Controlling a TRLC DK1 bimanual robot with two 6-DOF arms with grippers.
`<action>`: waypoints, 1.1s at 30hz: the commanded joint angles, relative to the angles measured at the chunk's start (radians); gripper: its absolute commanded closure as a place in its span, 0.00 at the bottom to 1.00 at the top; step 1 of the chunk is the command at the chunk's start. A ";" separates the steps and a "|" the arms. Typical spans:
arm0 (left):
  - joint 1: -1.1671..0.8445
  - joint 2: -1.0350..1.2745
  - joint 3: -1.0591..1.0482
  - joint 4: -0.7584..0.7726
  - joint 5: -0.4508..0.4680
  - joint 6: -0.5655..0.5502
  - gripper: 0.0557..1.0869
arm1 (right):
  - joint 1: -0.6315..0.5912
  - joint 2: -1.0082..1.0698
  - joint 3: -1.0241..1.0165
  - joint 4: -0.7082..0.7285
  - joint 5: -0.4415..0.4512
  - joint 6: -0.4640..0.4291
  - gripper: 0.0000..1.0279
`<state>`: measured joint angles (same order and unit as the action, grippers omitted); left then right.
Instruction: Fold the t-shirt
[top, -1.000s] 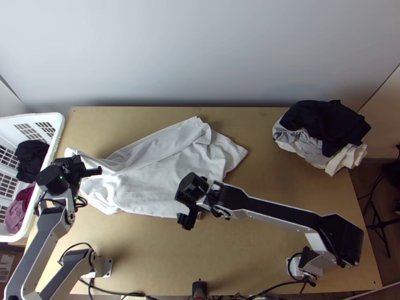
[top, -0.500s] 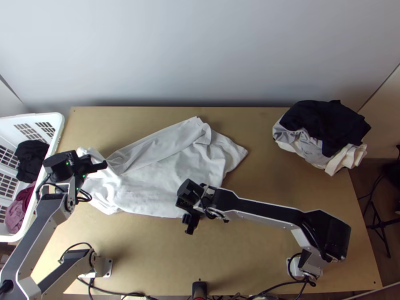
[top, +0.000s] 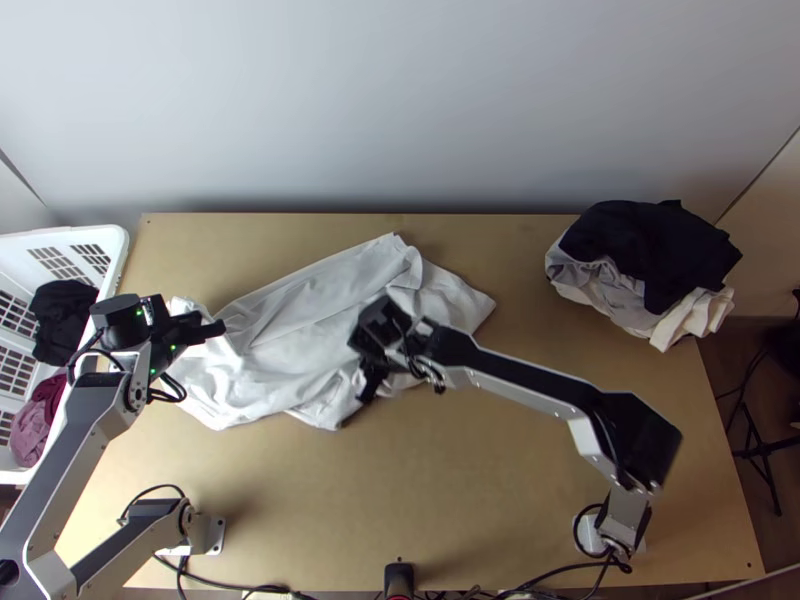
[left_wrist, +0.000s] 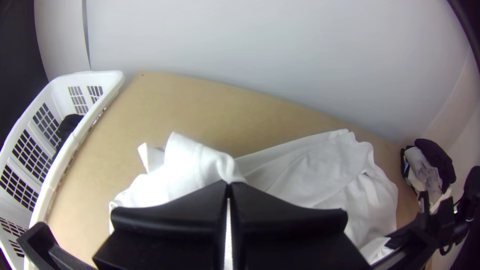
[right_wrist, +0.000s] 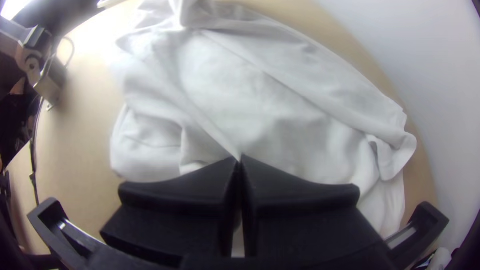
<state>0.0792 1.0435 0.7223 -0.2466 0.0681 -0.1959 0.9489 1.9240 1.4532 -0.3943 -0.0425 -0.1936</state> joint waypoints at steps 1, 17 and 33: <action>-0.013 0.000 0.009 -0.039 0.038 -0.016 0.96 | -0.099 0.205 0.214 0.021 0.020 0.003 0.97; 0.013 0.072 0.003 0.004 0.042 -0.007 0.96 | -0.065 0.055 0.272 -0.066 0.016 0.057 0.13; 0.016 0.127 0.019 0.035 0.042 0.001 0.96 | 0.174 -0.013 0.102 -0.248 -0.059 -0.081 0.07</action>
<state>0.0879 1.1549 0.7364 -0.2180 0.1120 -0.2020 1.0393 1.9053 1.6245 -0.6117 -0.0818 -0.2379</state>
